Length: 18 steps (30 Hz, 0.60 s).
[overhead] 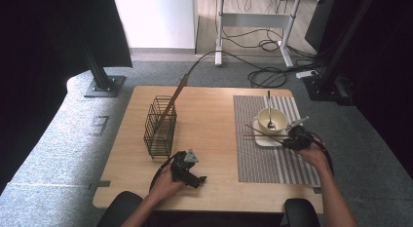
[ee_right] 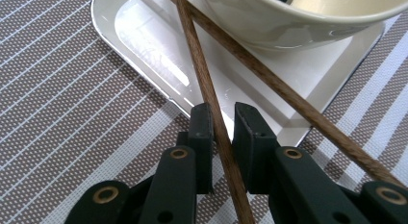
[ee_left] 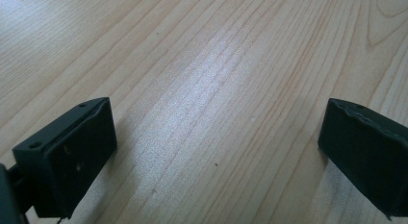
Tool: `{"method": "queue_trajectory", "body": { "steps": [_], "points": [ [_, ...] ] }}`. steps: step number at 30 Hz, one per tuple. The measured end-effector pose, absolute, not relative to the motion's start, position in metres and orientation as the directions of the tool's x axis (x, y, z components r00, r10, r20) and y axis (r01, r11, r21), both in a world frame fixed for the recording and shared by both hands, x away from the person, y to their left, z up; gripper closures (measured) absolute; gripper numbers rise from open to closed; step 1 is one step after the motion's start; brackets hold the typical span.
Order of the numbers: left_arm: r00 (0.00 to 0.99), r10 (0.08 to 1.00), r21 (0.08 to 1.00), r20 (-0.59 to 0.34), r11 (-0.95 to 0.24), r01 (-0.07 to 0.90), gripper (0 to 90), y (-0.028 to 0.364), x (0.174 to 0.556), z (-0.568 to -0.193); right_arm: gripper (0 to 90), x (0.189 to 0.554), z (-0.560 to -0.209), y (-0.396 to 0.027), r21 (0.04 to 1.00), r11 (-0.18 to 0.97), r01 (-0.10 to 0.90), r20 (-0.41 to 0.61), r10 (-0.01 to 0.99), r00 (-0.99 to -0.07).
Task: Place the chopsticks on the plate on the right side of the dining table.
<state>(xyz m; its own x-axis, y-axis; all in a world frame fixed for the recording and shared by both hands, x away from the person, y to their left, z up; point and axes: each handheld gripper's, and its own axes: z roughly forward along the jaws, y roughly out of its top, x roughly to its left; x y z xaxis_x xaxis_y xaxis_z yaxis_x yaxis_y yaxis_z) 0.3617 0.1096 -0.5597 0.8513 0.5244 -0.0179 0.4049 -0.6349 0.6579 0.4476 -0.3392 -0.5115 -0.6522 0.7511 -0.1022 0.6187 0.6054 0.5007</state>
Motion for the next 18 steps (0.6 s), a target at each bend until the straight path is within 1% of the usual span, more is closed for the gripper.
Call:
{"method": "queue_trajectory", "body": {
  "steps": [3,10,18],
  "points": [
    [0.851,0.524,0.658,-0.018,-0.635,0.405,0.0,0.1096,0.3617,-0.5597,75.7,0.4481,-0.5106,-0.3398,0.500,0.604,0.621,-0.110,0.755,-0.646],
    [0.851,0.524,0.658,-0.018,-0.635,0.405,0.0,0.1096,0.3617,-0.5597,64.0,0.4480,-0.5098,-0.3400,0.490,0.611,0.622,-0.166,0.766,-0.622],
    [0.851,0.524,0.658,-0.018,-0.635,0.405,0.0,0.1096,0.3618,-0.5597,54.7,0.4533,-0.5110,-0.3448,0.484,0.595,0.642,-0.221,0.793,-0.568]
  ]
}}
